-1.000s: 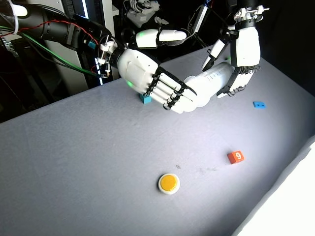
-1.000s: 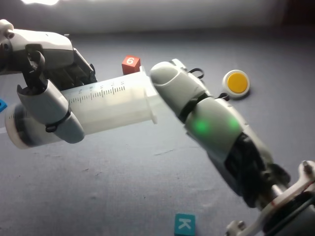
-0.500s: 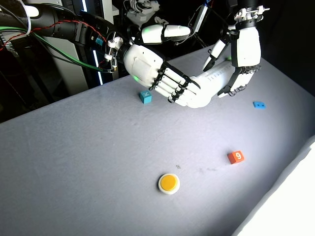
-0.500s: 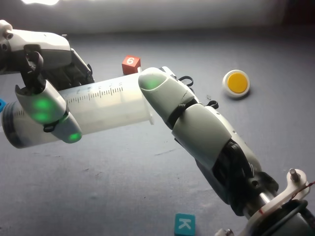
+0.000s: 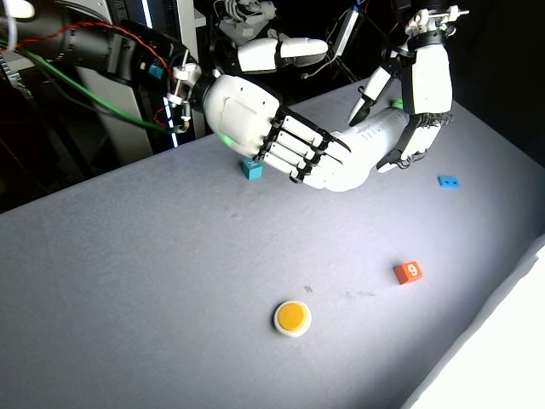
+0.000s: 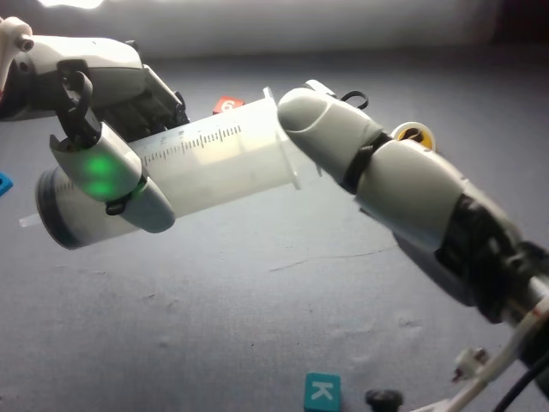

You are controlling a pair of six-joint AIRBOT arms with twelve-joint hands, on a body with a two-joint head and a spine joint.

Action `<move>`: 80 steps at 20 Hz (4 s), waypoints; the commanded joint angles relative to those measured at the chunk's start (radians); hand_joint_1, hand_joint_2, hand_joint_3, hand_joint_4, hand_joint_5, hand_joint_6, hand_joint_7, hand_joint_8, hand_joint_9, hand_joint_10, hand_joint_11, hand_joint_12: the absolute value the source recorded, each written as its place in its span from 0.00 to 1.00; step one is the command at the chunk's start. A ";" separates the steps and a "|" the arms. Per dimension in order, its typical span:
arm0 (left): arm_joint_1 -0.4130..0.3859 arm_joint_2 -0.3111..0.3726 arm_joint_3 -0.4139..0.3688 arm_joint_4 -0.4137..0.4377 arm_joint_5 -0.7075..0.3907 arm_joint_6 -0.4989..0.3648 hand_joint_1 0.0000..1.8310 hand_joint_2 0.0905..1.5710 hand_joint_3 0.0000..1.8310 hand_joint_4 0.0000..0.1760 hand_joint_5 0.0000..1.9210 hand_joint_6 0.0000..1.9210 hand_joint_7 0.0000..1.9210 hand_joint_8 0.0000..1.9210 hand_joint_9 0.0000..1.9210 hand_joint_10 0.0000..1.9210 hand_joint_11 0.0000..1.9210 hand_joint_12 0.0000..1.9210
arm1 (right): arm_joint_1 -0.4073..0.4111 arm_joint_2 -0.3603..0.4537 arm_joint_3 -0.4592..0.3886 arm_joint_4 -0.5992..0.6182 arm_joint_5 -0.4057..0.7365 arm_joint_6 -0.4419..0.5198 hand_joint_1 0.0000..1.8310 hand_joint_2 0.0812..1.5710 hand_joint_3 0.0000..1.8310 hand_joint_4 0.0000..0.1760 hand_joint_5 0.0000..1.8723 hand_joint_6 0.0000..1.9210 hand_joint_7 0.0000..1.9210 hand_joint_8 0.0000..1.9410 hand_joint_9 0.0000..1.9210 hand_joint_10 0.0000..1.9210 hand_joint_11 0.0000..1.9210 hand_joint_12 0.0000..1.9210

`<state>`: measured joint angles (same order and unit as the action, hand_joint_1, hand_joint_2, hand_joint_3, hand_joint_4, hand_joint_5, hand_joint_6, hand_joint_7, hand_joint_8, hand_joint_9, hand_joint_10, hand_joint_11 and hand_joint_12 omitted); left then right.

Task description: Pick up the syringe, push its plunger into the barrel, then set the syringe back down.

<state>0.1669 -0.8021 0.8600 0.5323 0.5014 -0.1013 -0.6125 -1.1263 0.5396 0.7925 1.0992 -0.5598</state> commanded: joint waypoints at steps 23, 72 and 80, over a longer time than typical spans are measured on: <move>0.225 -0.121 0.064 0.126 -0.152 -0.014 0.75 0.71 0.00 0.00 0.42 0.70 0.51 0.49 0.46 0.58 0.38 0.54 | -0.072 0.330 0.077 -0.311 -0.091 -0.102 0.00 0.64 0.00 0.00 0.00 0.00 0.00 0.00 0.00 0.00 0.00 0.00; 0.201 0.195 0.182 0.679 -1.450 0.007 0.75 0.80 0.00 0.89 0.83 1.00 0.87 1.00 0.93 1.00 0.94 1.00 | -0.020 0.384 0.100 -0.292 -0.353 -0.325 0.62 0.88 0.01 0.94 0.82 1.00 0.89 1.00 0.94 1.00 1.00 1.00; 0.214 0.198 0.233 0.771 -1.737 0.022 0.70 0.82 0.00 0.74 0.82 1.00 0.86 1.00 0.91 1.00 0.92 1.00 | 0.002 0.415 0.124 -0.298 -0.412 -0.399 0.58 0.90 0.01 0.78 0.81 1.00 0.88 1.00 0.92 1.00 1.00 1.00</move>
<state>0.3904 -0.6056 1.0943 1.3792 -1.1511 -0.0792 -0.6197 -0.7200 0.6628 0.5106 0.5938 -0.9649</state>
